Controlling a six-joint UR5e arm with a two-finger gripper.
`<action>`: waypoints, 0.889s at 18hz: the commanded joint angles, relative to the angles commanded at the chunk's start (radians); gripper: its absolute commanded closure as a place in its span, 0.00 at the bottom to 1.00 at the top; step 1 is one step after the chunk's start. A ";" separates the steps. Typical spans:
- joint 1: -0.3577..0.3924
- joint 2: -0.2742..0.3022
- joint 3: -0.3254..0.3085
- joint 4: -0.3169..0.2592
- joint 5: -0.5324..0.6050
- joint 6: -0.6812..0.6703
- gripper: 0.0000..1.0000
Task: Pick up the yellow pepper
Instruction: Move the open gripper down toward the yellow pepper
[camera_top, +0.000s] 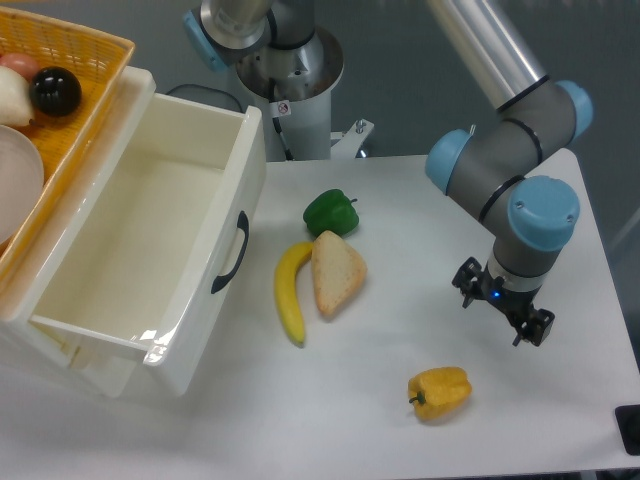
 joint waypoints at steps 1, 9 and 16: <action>-0.002 -0.012 0.014 0.000 0.000 -0.002 0.00; -0.027 -0.052 0.043 0.000 -0.064 0.135 0.00; -0.095 -0.069 0.032 0.000 -0.066 0.147 0.00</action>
